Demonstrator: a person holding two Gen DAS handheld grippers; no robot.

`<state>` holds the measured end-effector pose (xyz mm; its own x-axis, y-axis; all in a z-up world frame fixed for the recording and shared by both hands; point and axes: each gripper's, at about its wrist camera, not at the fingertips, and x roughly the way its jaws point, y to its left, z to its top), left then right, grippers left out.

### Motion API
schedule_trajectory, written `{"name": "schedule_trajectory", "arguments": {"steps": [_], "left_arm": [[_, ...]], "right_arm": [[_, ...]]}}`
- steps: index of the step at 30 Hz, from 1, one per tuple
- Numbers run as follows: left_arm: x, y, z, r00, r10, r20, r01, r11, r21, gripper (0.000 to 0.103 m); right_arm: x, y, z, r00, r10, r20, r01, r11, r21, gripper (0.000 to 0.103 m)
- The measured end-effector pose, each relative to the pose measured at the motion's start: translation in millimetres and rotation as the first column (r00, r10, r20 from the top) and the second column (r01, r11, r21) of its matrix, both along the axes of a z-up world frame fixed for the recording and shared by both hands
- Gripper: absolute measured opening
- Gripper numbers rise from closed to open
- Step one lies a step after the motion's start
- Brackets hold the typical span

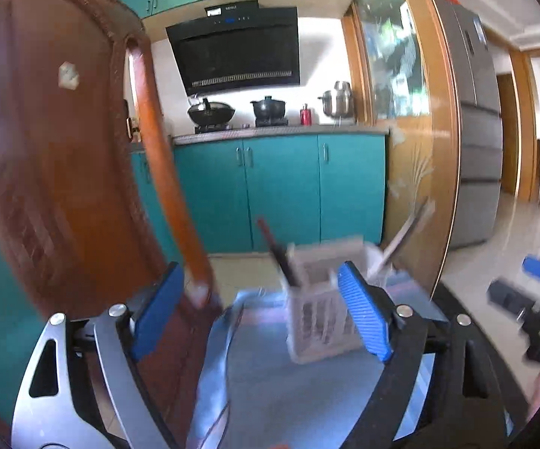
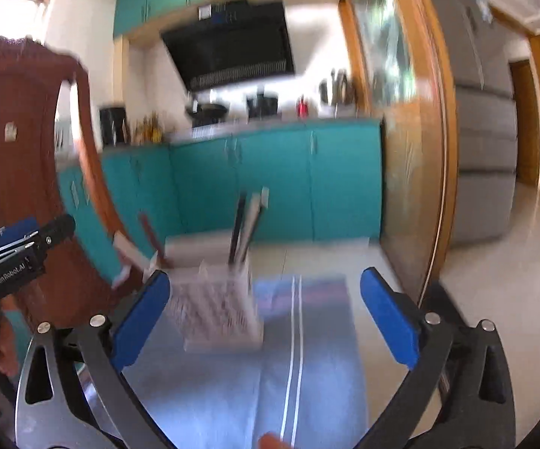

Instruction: Organize utensils

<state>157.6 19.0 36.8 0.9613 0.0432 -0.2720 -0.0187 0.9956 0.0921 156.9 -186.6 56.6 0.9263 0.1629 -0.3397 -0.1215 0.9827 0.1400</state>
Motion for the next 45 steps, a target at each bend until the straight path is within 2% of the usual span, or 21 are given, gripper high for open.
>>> {"name": "schedule_trajectory", "arguments": {"steps": [1,3,5,11,16,24,45], "left_arm": [[-9.8,1.6,-9.2,1.0,-0.005,-0.02,0.004,1.0,-0.007,0.091],[-25.5,2.1,-17.4,0.999,-0.02,-0.032,0.02,1.0,-0.014,0.093],[-43.5,1.3,-19.2,1.0,-0.021,-0.003,0.021,1.0,-0.006,0.095],[-93.4,-3.0,0.6,0.991,-0.046,0.128,0.047,0.999,0.0,0.099],[-108.2,-3.5,3.8,0.989,-0.081,0.124,0.084,0.996,-0.02,0.099],[-125.7,-1.8,3.8,0.989,-0.064,0.131,0.065,0.998,-0.006,0.099],[-126.5,7.4,-0.7,0.993,-0.054,0.109,0.055,0.998,-0.008,0.099]], "right_arm": [[-7.5,-0.7,-3.7,1.0,0.007,-0.006,-0.007,1.0,-0.003,0.099],[-24.2,-1.2,-6.7,1.0,-0.002,0.009,0.003,1.0,-0.026,0.099],[-46.5,-2.4,-7.0,0.999,-0.015,0.046,0.017,0.999,-0.049,0.099],[-95.4,-5.9,1.9,0.992,-0.053,0.116,0.056,0.998,-0.026,0.1],[-120.6,4.8,7.9,0.984,-0.074,0.162,0.085,0.995,-0.058,0.1],[-130.5,30.2,4.7,0.982,-0.071,0.173,0.096,0.985,-0.142,0.1],[-131.3,39.7,4.7,0.98,-0.08,0.181,0.104,0.986,-0.127,0.1]]}}
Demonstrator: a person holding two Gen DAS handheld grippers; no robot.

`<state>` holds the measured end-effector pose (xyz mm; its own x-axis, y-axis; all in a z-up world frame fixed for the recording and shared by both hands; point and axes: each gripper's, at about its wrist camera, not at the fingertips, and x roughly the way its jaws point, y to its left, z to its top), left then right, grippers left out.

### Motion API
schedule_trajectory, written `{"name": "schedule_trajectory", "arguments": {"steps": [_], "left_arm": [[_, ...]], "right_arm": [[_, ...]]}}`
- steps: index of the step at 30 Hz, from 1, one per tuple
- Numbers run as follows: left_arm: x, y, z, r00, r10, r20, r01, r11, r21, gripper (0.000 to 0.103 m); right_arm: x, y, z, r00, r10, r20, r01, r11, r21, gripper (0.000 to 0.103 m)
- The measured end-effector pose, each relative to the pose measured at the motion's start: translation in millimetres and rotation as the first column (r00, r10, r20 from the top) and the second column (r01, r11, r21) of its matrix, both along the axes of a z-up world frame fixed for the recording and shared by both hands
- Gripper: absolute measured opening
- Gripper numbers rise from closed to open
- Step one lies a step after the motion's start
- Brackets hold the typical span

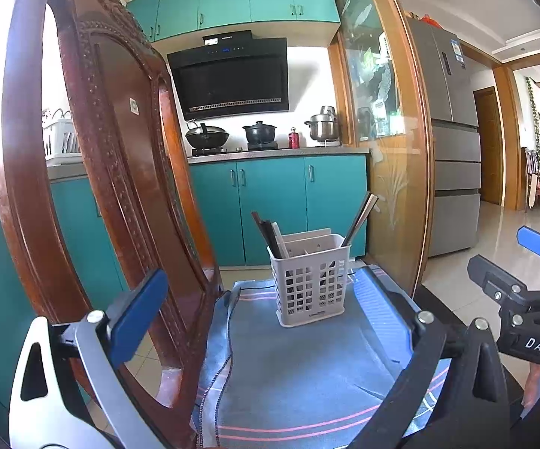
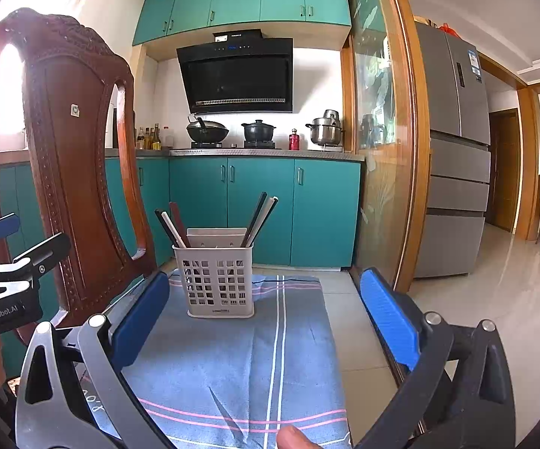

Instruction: Organize utensils

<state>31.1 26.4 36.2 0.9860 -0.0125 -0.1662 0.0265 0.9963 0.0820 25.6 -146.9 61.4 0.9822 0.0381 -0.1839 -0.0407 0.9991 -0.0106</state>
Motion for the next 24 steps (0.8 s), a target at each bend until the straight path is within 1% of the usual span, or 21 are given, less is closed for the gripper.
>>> {"name": "schedule_trajectory", "arguments": {"steps": [5,24], "left_arm": [[1.7,-0.7,-1.2,1.0,-0.004,-0.007,0.004,1.0,0.012,0.099],[2.6,-1.3,-2.1,1.0,-0.006,-0.009,0.006,1.0,0.011,0.099]], "right_arm": [[0.7,-0.9,0.1,1.0,-0.001,0.0,0.001,1.0,0.003,0.1],[0.2,-2.7,-1.3,1.0,0.0,-0.002,0.0,1.0,0.001,0.1]]}}
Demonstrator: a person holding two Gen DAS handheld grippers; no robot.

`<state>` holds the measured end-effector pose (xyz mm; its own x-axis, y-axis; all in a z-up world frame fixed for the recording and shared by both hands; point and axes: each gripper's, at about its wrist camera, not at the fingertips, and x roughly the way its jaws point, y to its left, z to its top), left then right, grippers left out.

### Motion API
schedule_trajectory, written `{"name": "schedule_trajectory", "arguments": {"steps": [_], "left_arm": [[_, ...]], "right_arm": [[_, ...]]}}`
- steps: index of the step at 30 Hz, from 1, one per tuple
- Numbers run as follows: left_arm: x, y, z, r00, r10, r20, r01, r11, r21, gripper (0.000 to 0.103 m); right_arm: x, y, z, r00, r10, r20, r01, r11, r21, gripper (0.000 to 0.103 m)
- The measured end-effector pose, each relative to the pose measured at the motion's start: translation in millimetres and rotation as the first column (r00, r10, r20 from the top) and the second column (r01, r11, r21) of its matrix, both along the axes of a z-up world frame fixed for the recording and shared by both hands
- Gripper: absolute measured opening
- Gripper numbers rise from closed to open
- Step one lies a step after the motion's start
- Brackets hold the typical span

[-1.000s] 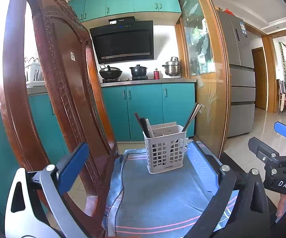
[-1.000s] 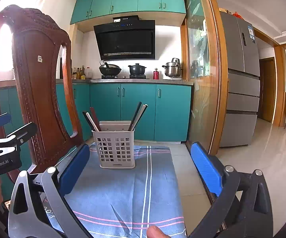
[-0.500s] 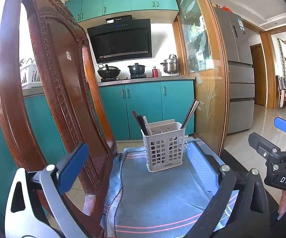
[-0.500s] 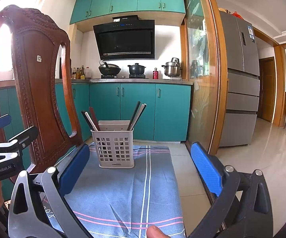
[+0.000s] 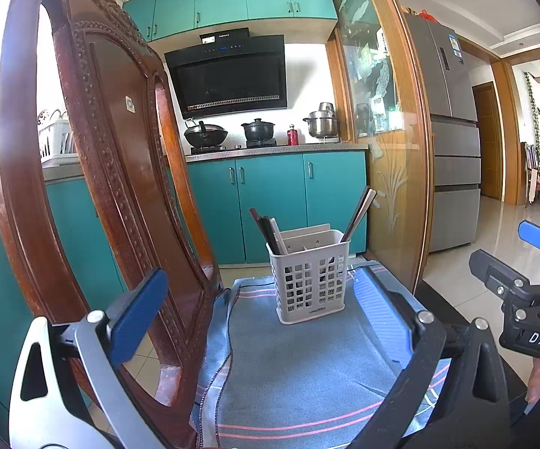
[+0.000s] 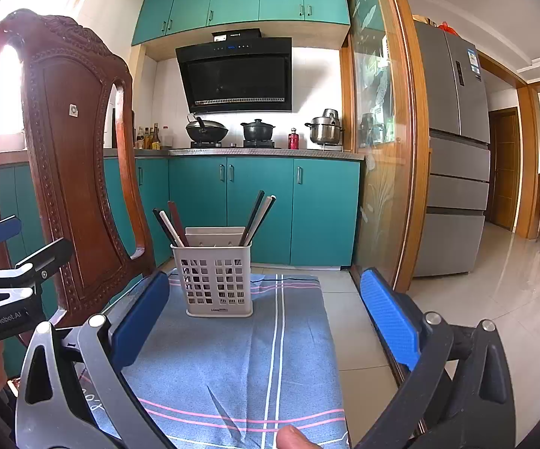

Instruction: Organize utensils

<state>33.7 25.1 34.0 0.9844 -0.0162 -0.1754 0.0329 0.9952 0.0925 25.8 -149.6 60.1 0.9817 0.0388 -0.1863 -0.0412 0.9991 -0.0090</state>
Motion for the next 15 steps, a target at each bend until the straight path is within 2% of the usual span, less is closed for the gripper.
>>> {"name": "schedule_trajectory", "arguments": {"steps": [15], "left_arm": [[0.9,-6.4,-6.6,1.0,-0.003,-0.006,0.003,1.0,0.014,0.099]], "right_arm": [[2.0,-1.1,-2.7,1.0,0.007,-0.011,-0.007,1.0,-0.013,0.1]]}}
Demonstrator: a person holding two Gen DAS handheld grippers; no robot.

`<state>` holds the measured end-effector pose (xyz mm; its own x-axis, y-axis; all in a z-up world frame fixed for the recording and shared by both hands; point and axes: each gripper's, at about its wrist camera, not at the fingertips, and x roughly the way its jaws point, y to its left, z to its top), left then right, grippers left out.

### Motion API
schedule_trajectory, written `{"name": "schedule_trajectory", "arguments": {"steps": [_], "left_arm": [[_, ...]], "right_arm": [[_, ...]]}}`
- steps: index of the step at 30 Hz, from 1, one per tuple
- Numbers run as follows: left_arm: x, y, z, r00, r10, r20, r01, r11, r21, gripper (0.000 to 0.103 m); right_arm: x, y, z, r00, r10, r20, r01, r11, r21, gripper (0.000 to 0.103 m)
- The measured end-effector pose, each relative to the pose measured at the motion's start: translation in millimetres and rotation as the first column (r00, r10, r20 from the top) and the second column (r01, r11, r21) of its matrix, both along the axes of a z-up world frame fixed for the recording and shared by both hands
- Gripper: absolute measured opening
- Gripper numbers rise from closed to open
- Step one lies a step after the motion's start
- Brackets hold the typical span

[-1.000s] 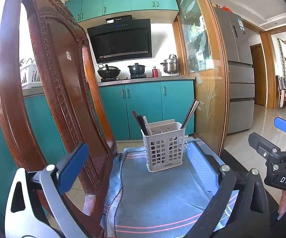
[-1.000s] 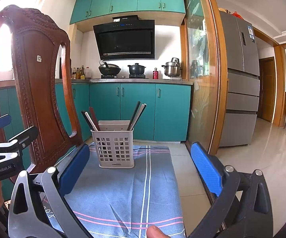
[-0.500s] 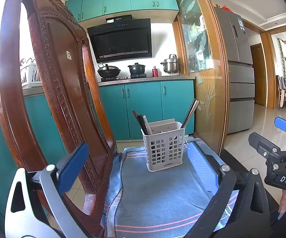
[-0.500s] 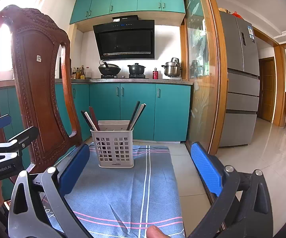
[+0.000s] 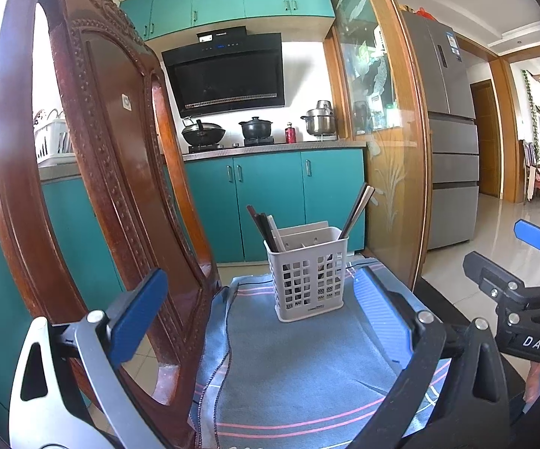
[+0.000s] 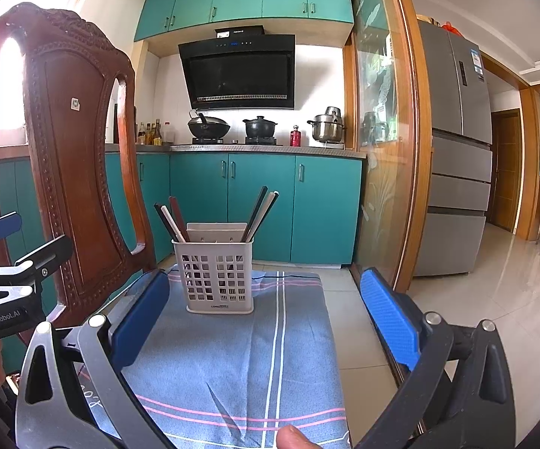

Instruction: Organize utensils

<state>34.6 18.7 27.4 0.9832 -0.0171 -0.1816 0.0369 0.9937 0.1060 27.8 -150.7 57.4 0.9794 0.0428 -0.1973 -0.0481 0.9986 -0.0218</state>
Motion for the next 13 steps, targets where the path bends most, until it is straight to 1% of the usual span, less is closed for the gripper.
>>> {"name": "schedule_trajectory", "arguments": {"steps": [4,8,11,13], "left_arm": [[1.0,-3.2,-2.2,1.0,0.012,-0.004,-0.011,1.0,0.018,0.099],[5.1,-0.8,-4.5,1.0,0.006,-0.022,-0.006,1.0,-0.003,0.099],[14.2,-0.6,-8.9,0.997,0.005,-0.078,-0.008,0.999,-0.032,0.099],[27.2,-0.2,-16.8,0.987,-0.016,-0.163,0.005,0.998,-0.069,0.099]], "right_arm": [[0.7,0.1,-0.6,1.0,-0.001,-0.002,0.001,1.0,-0.002,0.1],[2.3,-1.4,-2.1,1.0,-0.004,-0.008,0.004,1.0,-0.002,0.1],[7.0,-1.8,-5.8,1.0,-0.01,-0.023,0.01,1.0,-0.002,0.1],[19.1,-4.2,-13.2,0.998,-0.02,-0.067,0.02,1.0,0.002,0.1]]}}
